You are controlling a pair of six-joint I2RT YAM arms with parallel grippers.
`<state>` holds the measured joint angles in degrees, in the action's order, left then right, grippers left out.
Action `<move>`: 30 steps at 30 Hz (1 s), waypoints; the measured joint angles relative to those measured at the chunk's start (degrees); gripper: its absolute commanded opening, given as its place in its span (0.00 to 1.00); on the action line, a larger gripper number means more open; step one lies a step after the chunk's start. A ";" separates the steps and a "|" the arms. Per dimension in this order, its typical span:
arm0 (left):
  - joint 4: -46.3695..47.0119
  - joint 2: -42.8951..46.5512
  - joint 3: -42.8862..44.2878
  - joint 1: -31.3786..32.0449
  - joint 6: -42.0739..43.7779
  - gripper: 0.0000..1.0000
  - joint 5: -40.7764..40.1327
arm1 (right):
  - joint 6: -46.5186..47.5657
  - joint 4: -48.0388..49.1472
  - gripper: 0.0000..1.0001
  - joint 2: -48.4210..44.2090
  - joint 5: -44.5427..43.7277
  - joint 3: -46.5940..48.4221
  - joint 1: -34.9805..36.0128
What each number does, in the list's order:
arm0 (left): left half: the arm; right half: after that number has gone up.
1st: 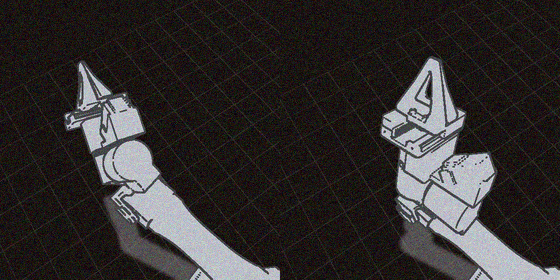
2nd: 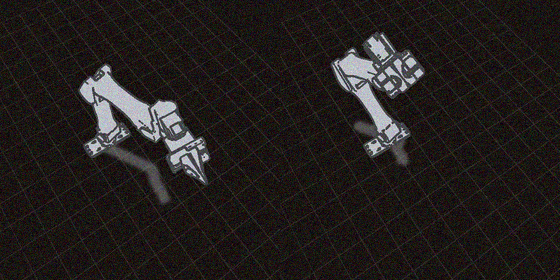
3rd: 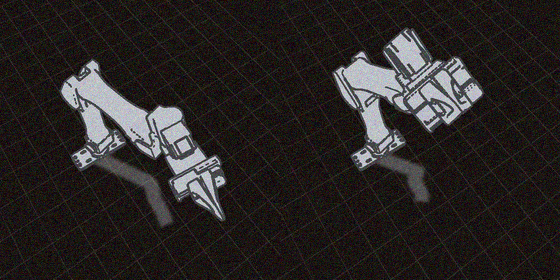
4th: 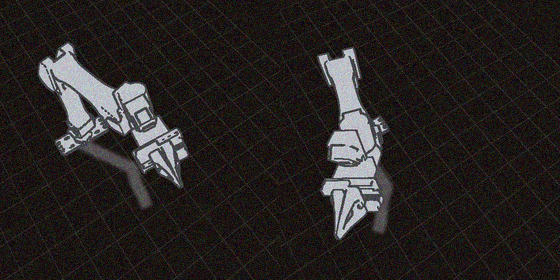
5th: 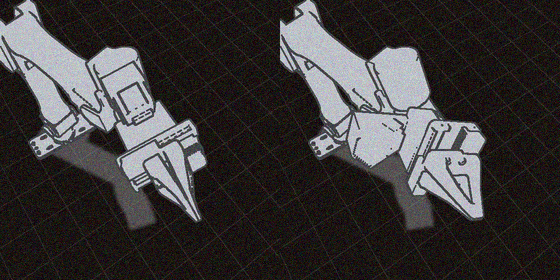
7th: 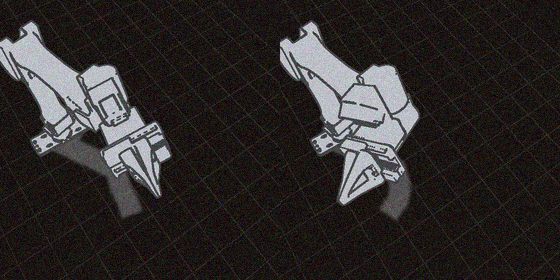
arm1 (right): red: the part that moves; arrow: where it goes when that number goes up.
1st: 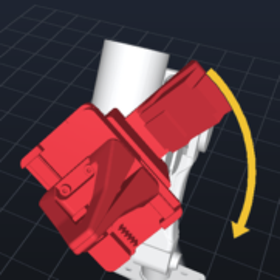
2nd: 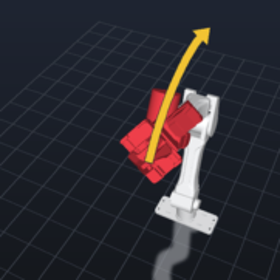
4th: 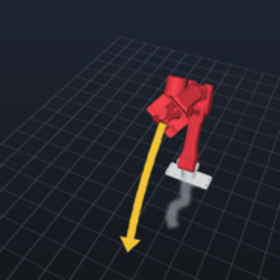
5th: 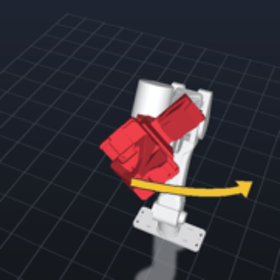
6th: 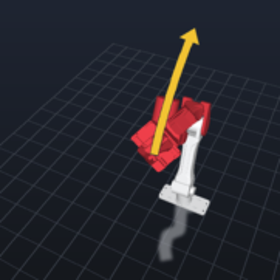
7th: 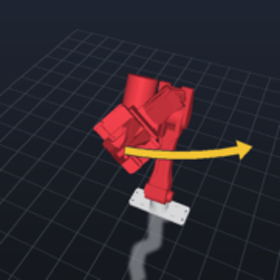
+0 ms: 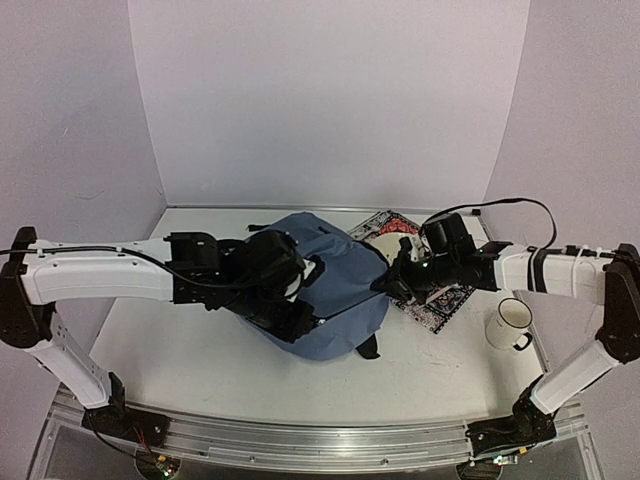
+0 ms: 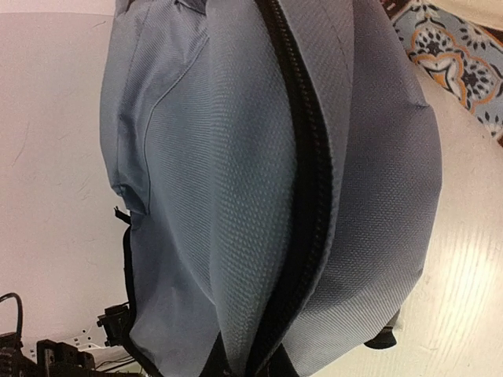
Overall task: Pack the student bag
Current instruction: Zip the largest pocket of the bag in the student bag, then place the largest pocket of the student bag, then hold the largest pocket of the student bag.
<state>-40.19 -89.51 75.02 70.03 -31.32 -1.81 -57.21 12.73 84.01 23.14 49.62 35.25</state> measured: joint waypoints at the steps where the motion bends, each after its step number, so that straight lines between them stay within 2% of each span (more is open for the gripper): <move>1: -0.41 1.32 -1.13 -0.35 -0.57 0.00 -0.78 | 0.90 -0.50 0.02 0.50 0.78 0.93 -0.75; 4: -1.76 5.16 -5.29 -2.66 -2.05 0.00 -2.13 | 3.16 -1.89 0.02 2.65 2.11 3.36 -2.52; 9: -2.41 8.83 -10.25 -6.34 -3.52 0.00 -2.34 | 6.41 -3.88 0.12 8.64 4.91 9.49 -2.93; 11: -2.55 9.36 -10.34 -6.50 -3.66 0.00 -2.13 | 7.67 -4.45 0.21 10.82 5.30 11.97 -2.91; 15: -3.59 9.48 -9.14 -6.44 -3.23 0.00 0.24 | 9.47 -5.53 0.47 12.41 3.05 15.21 -2.69; 19: -3.00 7.64 -5.98 -6.34 -2.92 0.00 3.28 | 10.23 -6.73 0.64 10.93 -1.36 15.60 -1.56; 24: 0.14 1.30 -0.64 -6.32 -0.86 0.00 7.53 | 7.31 -7.61 0.71 2.97 -6.59 10.50 1.87; 30: 2.87 -8.47 9.49 -5.57 3.06 0.00 12.28 | 0.83 -8.54 0.73 -6.70 -11.65 3.23 7.08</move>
<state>-37.32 -97.98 84.51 64.46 -28.25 10.47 -56.38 4.19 77.31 11.49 52.85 42.33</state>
